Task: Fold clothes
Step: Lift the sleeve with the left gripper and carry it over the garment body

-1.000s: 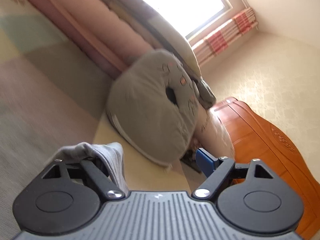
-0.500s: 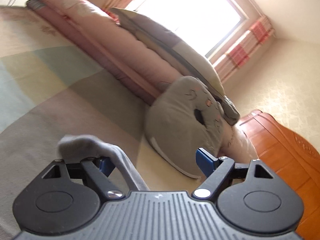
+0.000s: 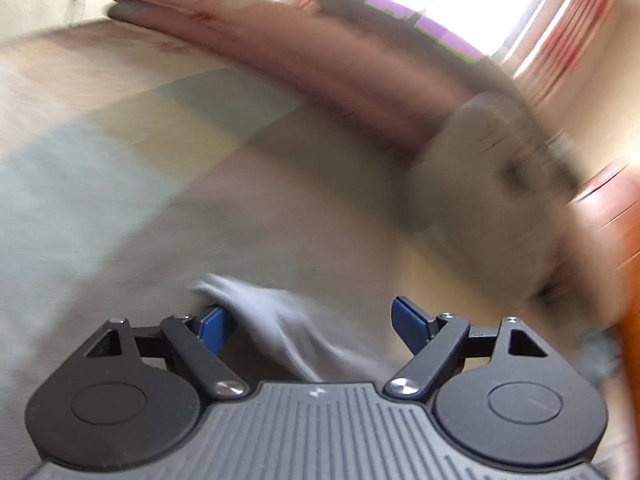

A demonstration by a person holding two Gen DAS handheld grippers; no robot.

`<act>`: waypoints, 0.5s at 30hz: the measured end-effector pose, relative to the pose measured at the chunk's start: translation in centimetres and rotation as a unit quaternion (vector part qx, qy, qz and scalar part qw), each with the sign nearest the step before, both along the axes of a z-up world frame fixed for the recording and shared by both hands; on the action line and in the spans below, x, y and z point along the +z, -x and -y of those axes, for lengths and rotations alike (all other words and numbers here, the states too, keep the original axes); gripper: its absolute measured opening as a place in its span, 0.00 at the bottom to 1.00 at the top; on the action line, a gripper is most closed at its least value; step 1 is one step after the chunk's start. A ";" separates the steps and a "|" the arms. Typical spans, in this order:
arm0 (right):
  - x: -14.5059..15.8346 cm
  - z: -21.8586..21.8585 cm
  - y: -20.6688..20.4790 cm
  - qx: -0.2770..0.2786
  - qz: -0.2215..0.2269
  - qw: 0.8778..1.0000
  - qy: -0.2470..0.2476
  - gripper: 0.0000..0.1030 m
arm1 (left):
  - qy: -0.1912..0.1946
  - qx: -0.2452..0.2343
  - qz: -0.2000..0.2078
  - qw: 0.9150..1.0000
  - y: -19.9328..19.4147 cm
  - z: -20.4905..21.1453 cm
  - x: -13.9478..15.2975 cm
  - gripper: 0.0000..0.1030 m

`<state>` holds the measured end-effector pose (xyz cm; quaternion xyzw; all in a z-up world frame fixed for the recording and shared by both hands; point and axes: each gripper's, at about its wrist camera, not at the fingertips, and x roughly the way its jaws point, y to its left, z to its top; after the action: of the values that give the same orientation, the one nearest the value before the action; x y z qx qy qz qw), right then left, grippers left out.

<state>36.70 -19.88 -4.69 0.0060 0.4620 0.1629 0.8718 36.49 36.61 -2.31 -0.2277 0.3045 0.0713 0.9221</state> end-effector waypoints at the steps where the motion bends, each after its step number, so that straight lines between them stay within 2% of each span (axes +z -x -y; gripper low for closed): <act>1: 0.1 0.0 -0.2 0.004 0.003 1.000 0.001 1.00 | -0.018 0.002 -0.015 1.000 0.0 0.3 0.1 0.80; 5: 0.5 0.1 -1.2 0.021 0.013 1.000 0.005 1.00 | -0.089 0.010 -0.073 0.993 0.1 1.4 0.4 0.81; 9: 0.9 0.3 -2.3 0.038 0.021 0.999 0.002 1.00 | -0.160 0.017 -0.131 0.978 0.1 2.5 0.7 0.81; 15: 0.9 0.8 -4.3 0.059 -0.001 0.997 -0.050 1.00 | -0.223 -0.067 -0.128 0.964 -1.0 9.3 2.2 0.82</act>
<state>40.95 -20.70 -3.74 0.0223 0.4537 0.2370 0.8588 37.45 27.32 -0.11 0.0154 0.4107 0.1043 0.9056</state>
